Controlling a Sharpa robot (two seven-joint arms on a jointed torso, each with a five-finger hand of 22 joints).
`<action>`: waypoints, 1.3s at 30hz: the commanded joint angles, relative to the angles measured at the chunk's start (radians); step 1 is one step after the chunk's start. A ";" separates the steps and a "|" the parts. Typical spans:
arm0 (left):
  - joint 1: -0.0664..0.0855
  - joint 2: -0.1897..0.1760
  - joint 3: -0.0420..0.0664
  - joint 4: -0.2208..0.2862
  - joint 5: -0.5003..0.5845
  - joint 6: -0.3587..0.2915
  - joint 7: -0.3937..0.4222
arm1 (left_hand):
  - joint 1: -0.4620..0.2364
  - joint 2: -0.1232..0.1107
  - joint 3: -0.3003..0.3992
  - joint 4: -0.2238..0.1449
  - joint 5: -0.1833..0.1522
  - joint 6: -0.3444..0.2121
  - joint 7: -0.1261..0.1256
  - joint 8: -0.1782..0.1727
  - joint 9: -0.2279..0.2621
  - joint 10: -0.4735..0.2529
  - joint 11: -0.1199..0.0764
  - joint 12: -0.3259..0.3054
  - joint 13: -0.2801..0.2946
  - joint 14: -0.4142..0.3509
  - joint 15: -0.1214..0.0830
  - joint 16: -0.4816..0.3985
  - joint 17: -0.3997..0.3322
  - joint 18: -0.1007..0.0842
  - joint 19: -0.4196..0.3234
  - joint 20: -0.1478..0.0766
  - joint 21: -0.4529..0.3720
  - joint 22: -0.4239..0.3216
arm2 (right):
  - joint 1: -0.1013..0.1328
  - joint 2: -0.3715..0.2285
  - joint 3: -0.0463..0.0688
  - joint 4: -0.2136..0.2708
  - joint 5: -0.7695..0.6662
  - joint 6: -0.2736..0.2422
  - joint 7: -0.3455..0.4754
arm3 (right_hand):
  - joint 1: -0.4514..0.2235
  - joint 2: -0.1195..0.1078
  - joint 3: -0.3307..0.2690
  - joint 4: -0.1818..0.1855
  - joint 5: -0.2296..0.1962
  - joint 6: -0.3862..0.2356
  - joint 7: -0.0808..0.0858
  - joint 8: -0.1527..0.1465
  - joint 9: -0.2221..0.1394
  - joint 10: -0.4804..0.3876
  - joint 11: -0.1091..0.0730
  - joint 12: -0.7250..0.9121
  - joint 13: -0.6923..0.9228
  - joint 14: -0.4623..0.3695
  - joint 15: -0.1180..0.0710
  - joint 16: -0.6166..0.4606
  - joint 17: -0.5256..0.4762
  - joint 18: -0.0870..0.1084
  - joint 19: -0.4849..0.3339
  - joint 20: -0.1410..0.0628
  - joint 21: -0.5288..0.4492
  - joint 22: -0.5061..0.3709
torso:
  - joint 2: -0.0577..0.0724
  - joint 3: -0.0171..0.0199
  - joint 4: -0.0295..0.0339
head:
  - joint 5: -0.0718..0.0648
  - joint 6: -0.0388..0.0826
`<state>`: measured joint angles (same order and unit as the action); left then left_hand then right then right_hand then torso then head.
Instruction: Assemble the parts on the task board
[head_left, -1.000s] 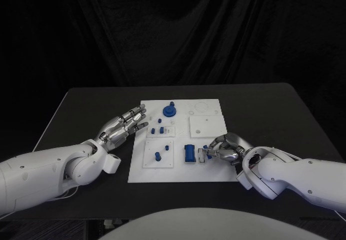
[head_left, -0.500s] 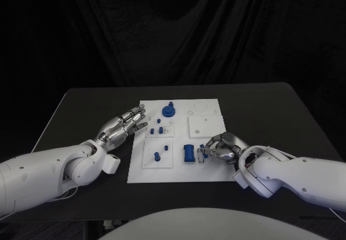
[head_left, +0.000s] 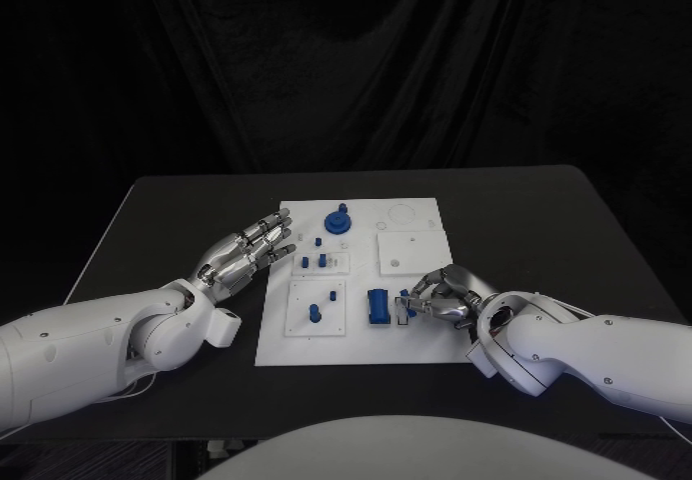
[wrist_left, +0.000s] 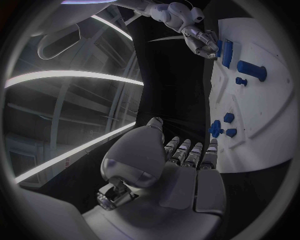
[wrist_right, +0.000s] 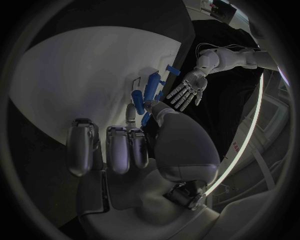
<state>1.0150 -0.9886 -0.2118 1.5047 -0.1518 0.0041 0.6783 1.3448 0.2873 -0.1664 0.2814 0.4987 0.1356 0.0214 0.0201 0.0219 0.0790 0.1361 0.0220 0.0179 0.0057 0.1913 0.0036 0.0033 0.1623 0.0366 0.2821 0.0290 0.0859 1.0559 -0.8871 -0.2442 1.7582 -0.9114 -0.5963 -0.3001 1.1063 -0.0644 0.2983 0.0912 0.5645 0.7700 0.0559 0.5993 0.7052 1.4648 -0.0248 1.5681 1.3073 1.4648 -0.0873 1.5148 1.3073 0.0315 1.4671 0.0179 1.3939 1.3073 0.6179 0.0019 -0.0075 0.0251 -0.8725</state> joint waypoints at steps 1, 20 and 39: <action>-0.002 0.002 0.001 0.000 -0.002 0.015 0.052 | -0.004 0.001 0.005 0.003 -0.003 -0.001 -0.002 0.003 0.000 0.000 0.001 0.005 0.001 0.001 0.002 0.001 0.000 0.002 0.002 0.004 0.004 0.000 | -0.003 0.002 0.000 -0.001 -0.014 0.006 -0.028 | -0.008 0.000 -0.003 0.005 -0.004 -0.006 0.002 0.005 -0.001 0.106 0.008 0.003 0.264 0.079 0.005 -0.003 0.120 0.016 0.032 0.009 -0.005 0.200 | 0.000 0.0002 -0.0005 | -0.002 0.000; -0.002 0.004 0.001 -0.002 -0.002 0.019 0.049 | -0.003 0.001 0.006 0.003 -0.001 0.000 -0.002 0.003 0.000 0.000 0.001 0.006 0.001 0.001 0.003 0.001 0.000 0.002 0.003 0.004 0.004 0.001 | -0.004 0.014 -0.001 -0.010 -0.025 0.018 -0.044 | -0.022 0.003 -0.018 0.015 -0.041 -0.015 0.004 0.010 -0.001 0.106 0.010 0.003 0.264 0.079 0.008 -0.002 0.122 0.016 0.033 0.011 -0.005 0.200 | 0.000 0.0001 0.0002 | -0.002 0.000; -0.002 0.007 0.001 -0.005 -0.002 0.020 0.046 | -0.003 0.001 0.007 0.002 -0.001 0.000 -0.002 0.003 0.000 0.000 0.001 0.006 0.001 0.002 0.004 0.002 0.000 0.002 0.003 0.004 0.004 0.000 | -0.005 0.012 -0.001 -0.008 -0.040 0.036 -0.064 | -0.032 0.003 -0.033 0.023 -0.071 -0.021 0.007 0.013 -0.003 0.106 0.012 0.003 0.264 0.079 0.009 -0.003 0.119 0.016 0.032 0.012 -0.008 0.199 | 0.000 0.0001 -0.0003 | -0.002 0.000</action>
<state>1.0145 -0.9830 -0.2118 1.4993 -0.1518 0.0088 0.6783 1.3448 0.2873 -0.1636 0.2843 0.4987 0.1357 0.0215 0.0202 0.0218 0.0790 0.1362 0.0220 0.0178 0.0057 0.1913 0.0036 0.0033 0.1623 0.0367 0.2821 0.0290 0.0856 1.0538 -0.8737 -0.2453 1.7482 -0.9409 -0.5692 -0.3397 1.0852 -0.0644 0.2690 0.1145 0.4979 0.7556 0.0630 0.6080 0.7033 1.4647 -0.0175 1.5681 1.3079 1.4675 -0.0846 1.5149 1.3073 0.0315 1.4669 0.0251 1.3900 1.3073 0.6178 0.0019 -0.0076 0.0239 -0.8725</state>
